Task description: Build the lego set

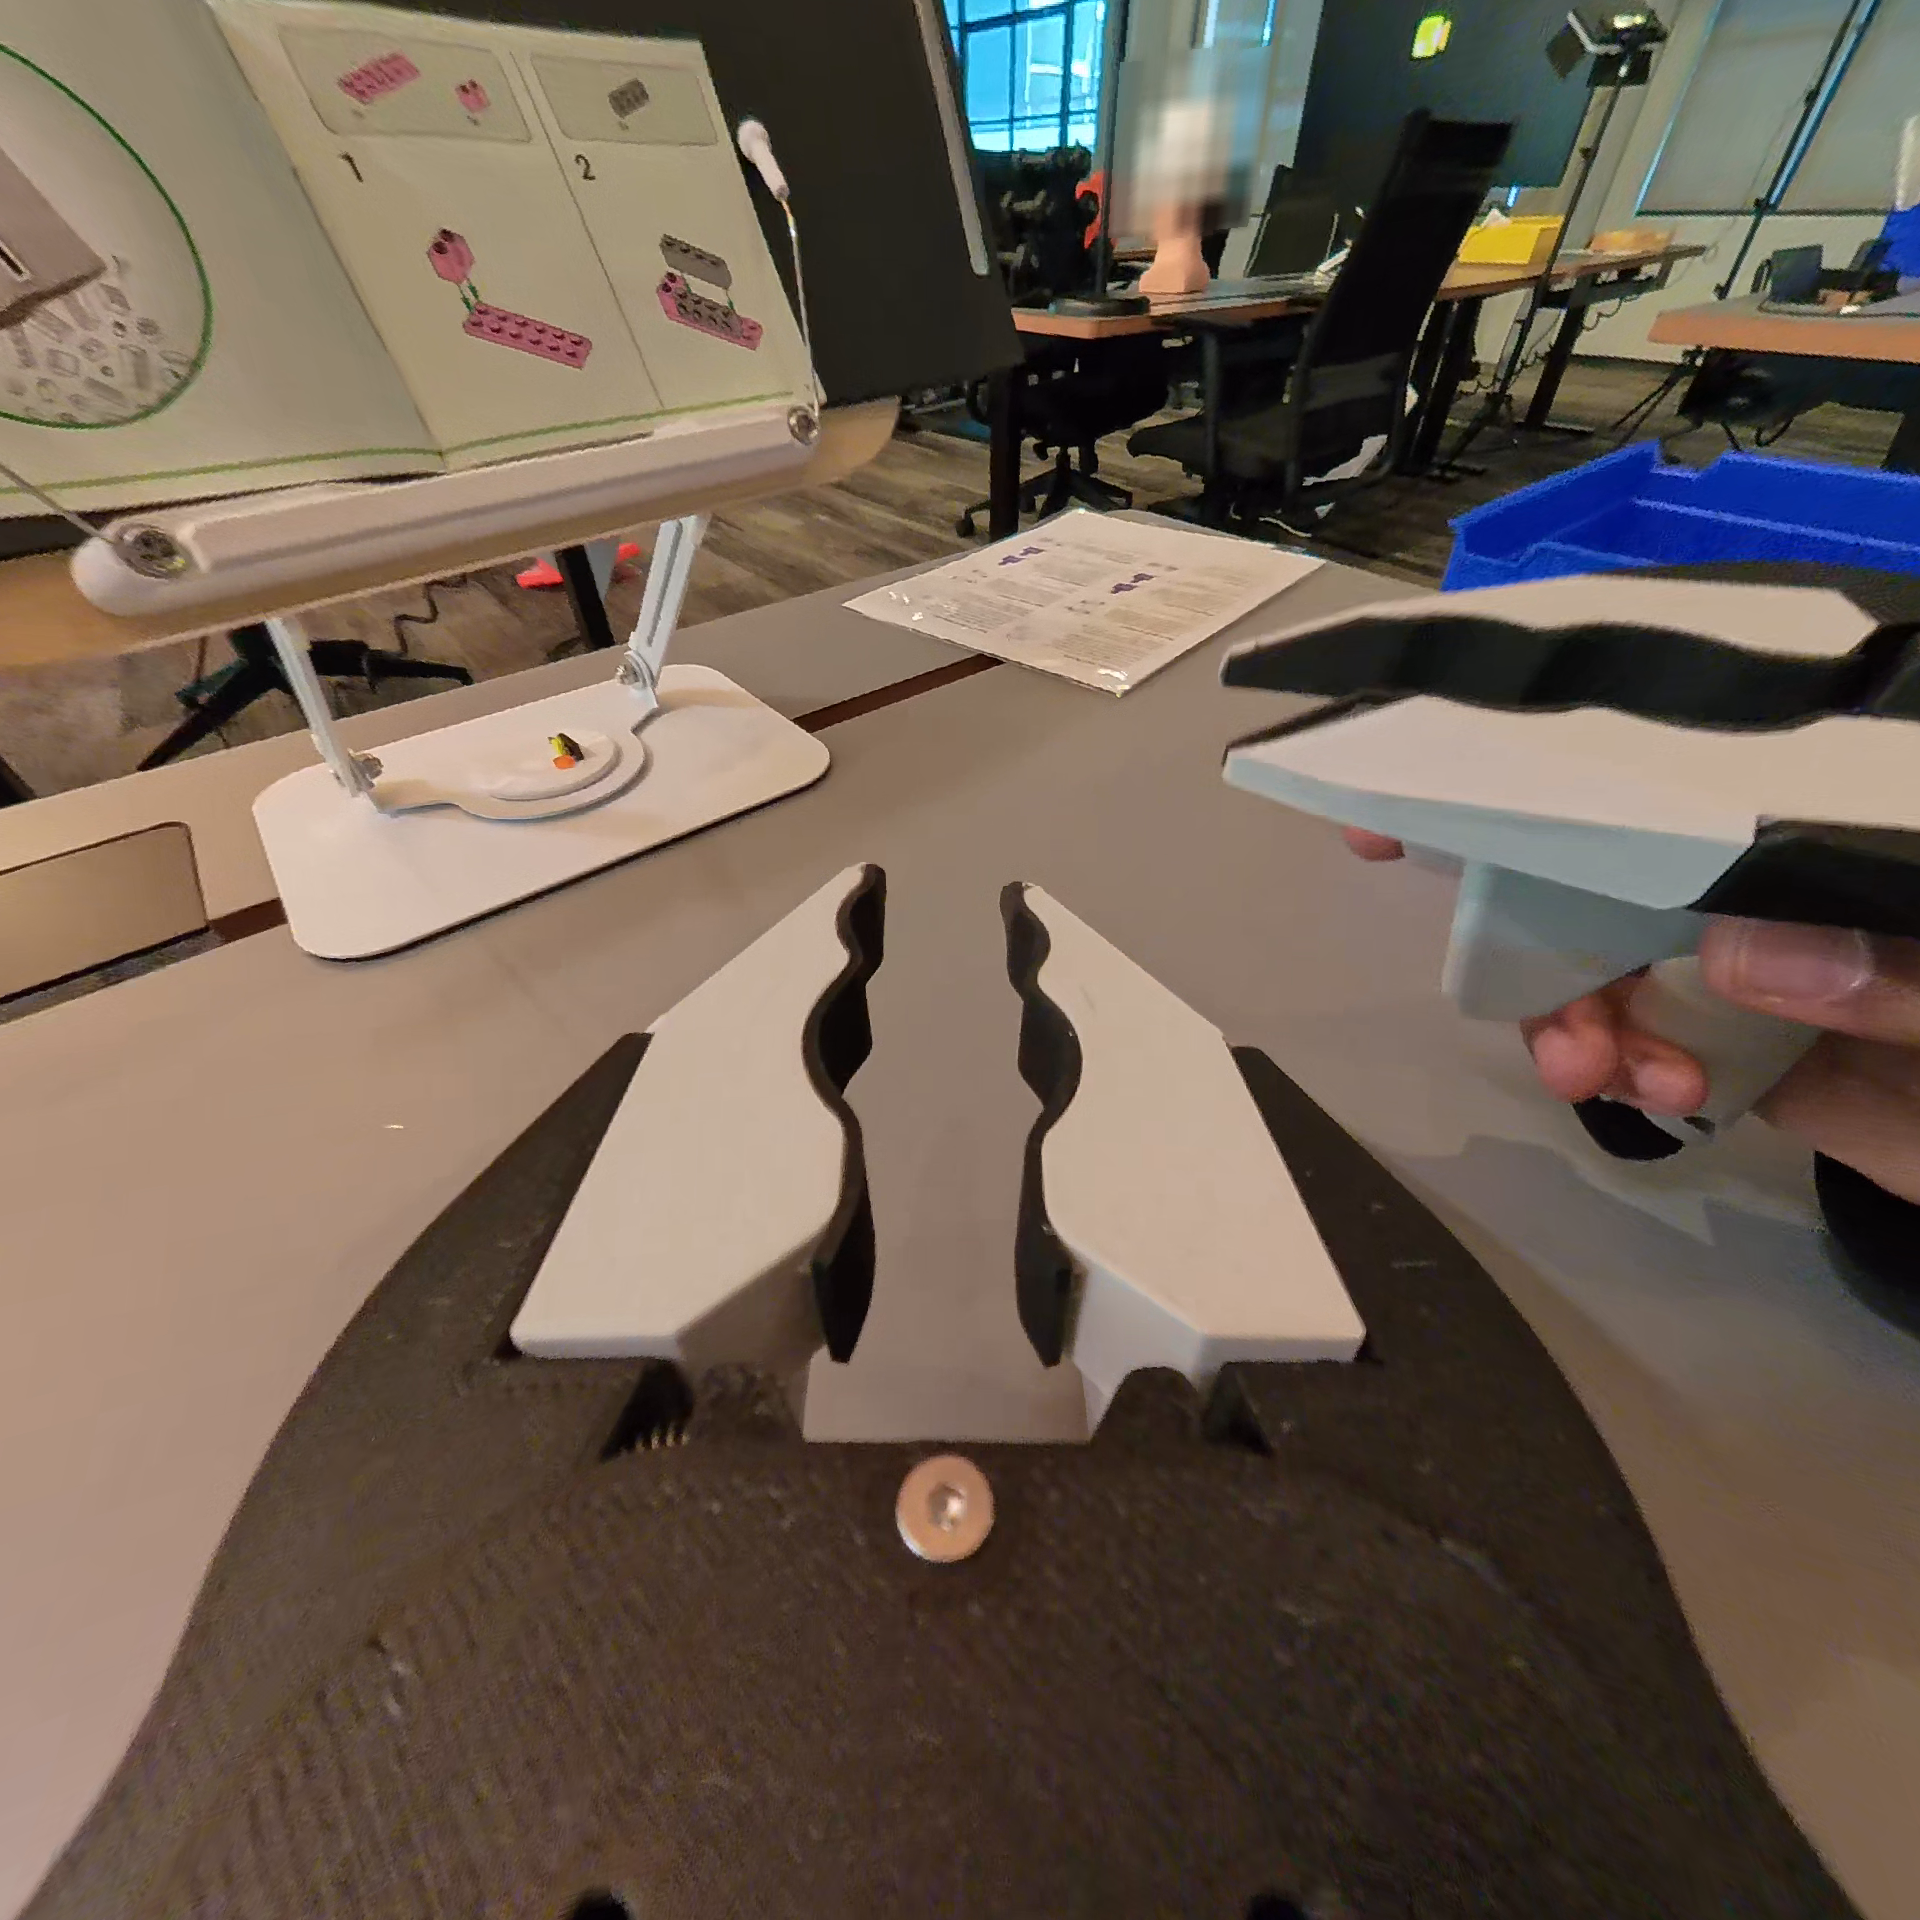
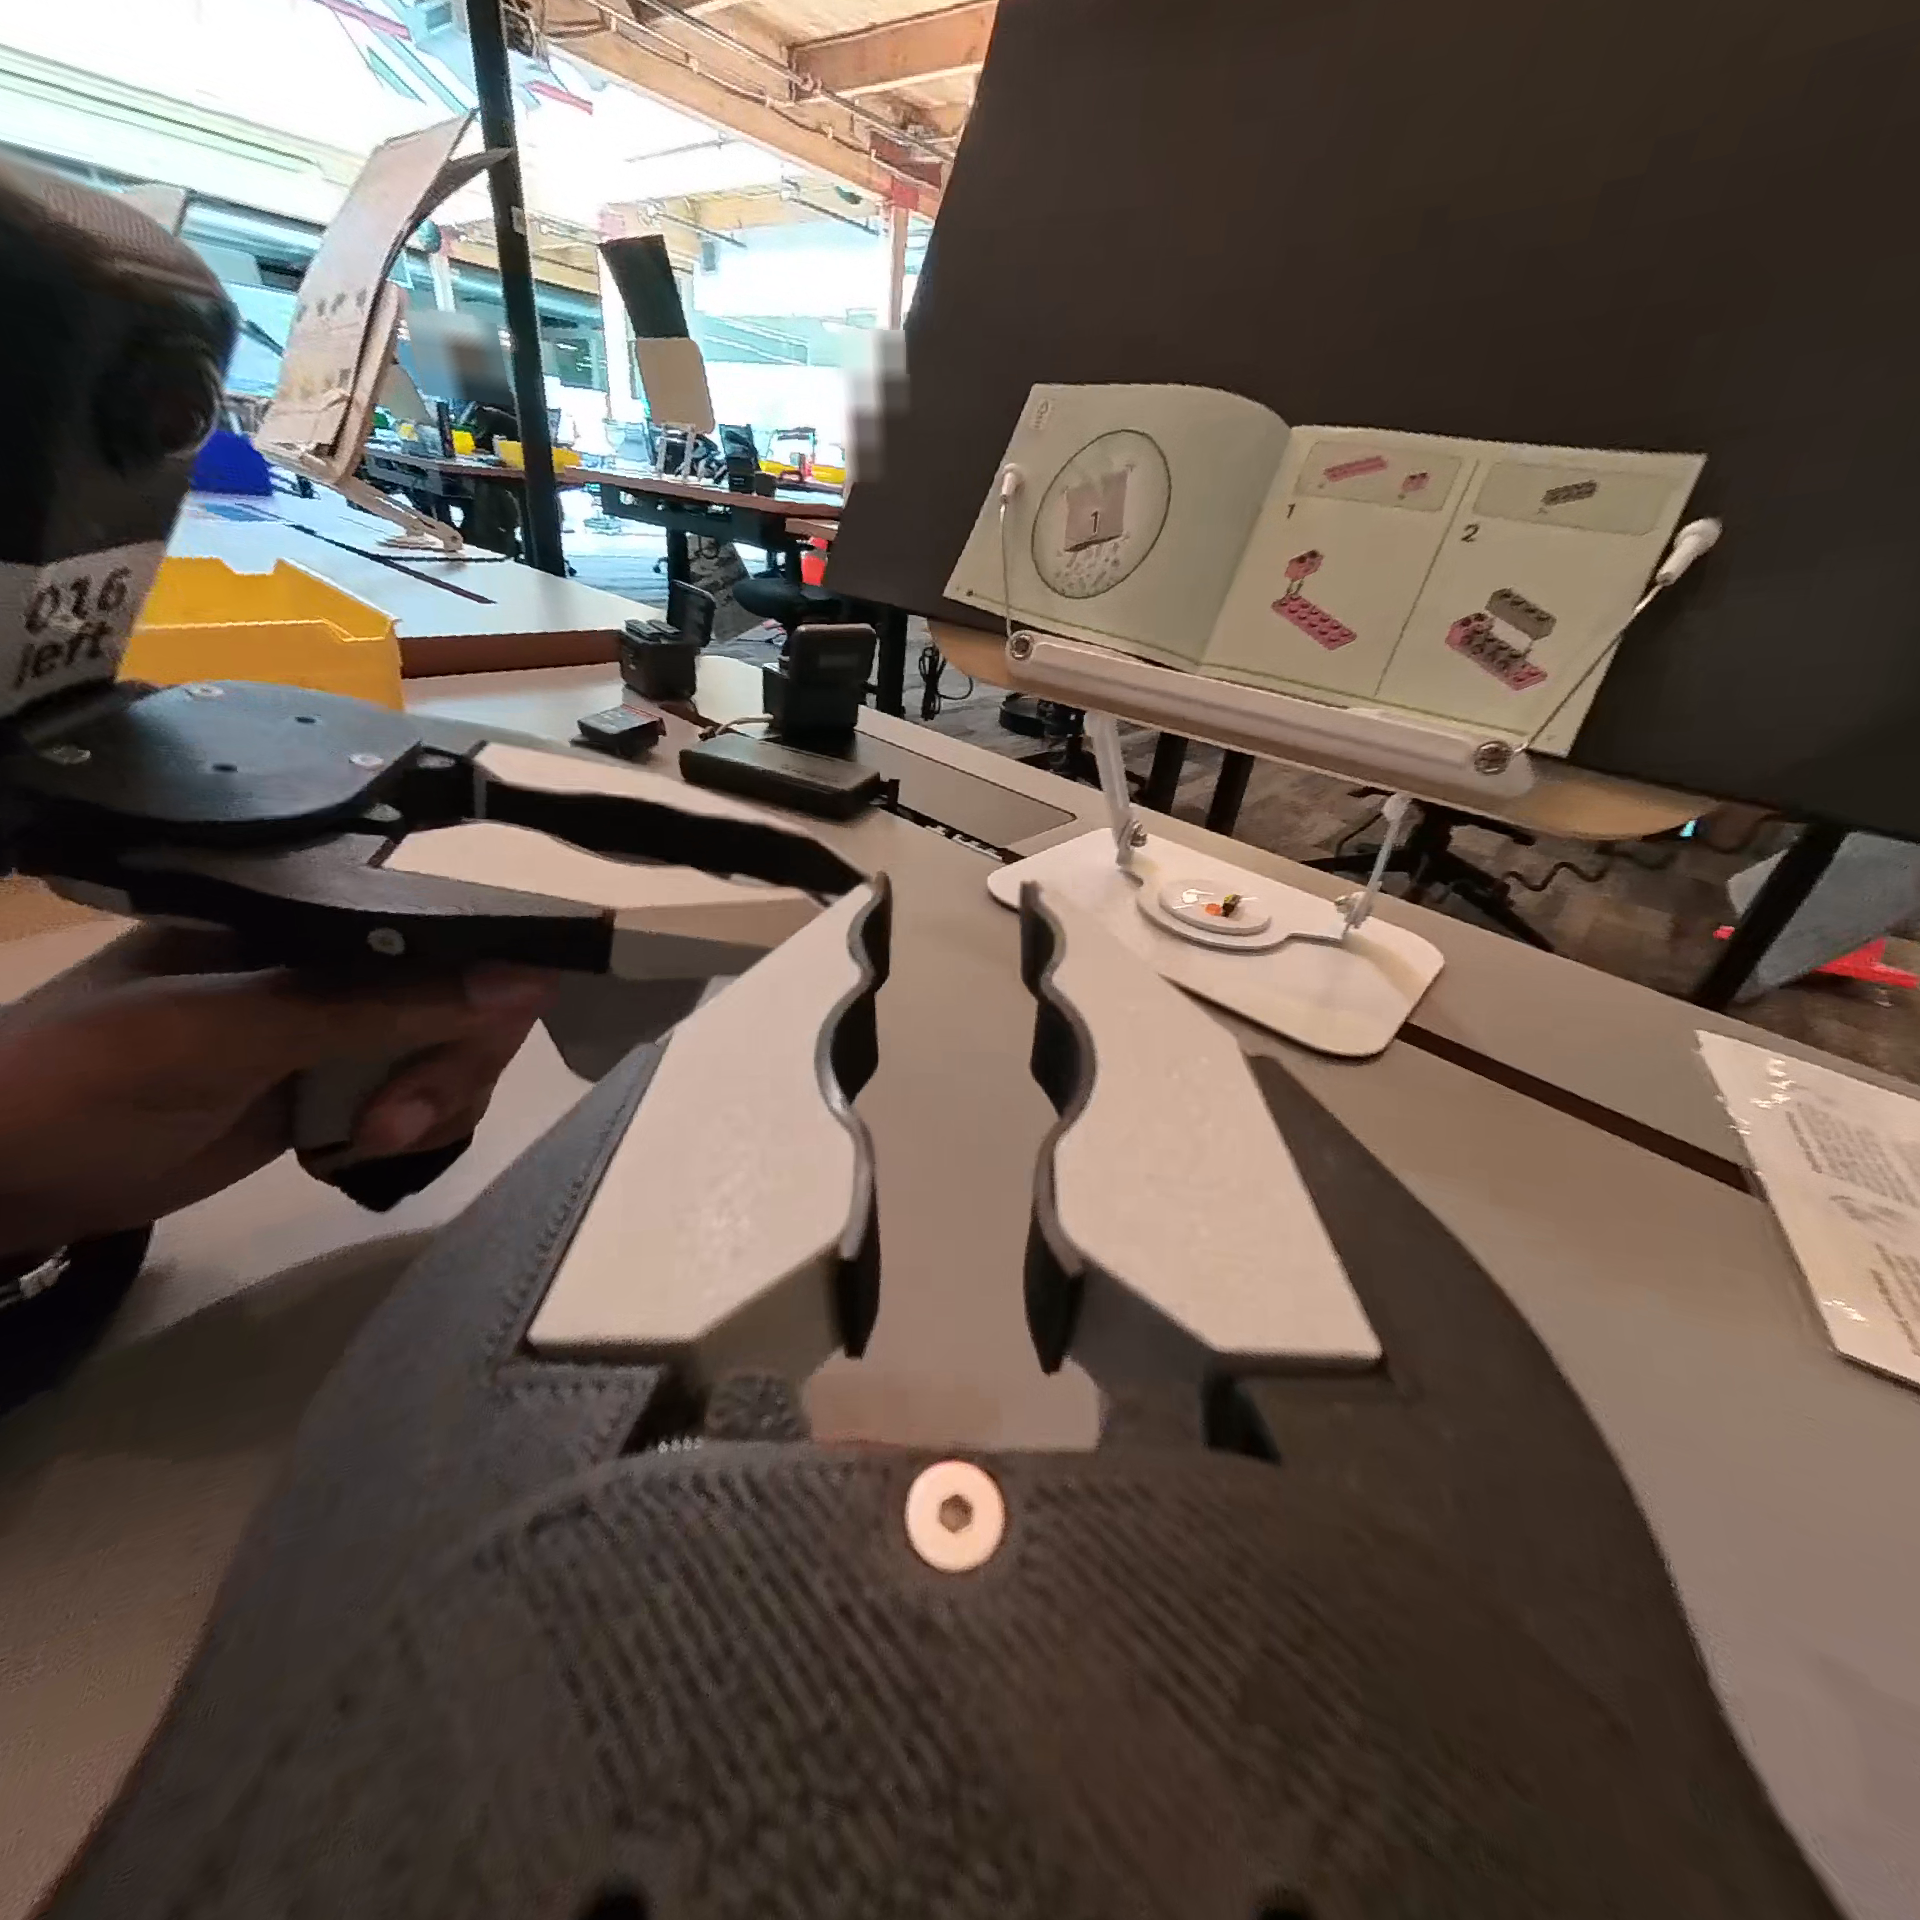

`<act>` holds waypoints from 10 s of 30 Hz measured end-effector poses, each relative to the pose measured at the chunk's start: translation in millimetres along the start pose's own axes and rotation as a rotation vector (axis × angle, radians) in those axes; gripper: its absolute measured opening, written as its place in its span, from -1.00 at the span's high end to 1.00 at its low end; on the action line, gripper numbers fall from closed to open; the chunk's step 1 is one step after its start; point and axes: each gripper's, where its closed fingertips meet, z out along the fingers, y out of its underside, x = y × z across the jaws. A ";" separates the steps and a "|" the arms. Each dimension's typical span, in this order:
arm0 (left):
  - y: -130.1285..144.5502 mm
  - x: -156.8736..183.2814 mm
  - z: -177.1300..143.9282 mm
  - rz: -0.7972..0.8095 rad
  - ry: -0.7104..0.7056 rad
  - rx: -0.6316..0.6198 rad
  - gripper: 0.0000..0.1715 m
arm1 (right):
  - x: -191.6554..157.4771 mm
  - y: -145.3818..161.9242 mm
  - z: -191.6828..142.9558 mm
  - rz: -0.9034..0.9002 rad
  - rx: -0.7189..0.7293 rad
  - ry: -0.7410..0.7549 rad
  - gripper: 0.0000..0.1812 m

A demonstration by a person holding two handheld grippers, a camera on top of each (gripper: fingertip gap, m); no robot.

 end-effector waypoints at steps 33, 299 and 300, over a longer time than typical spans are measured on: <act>41.7 -337.2 -486.2 -0.046 -1.170 -0.633 0.10 | -14.0 30.4 5.2 -0.022 -0.061 -0.042 0.76; -9.5 97.1 -144.5 0.072 0.854 0.135 1.00 | -133.6 -26.3 -75.4 0.401 0.006 -1.031 0.83; -9.5 98.2 -145.8 0.071 0.867 0.135 1.00 | -135.9 -25.3 -77.1 0.403 -0.007 -1.050 0.86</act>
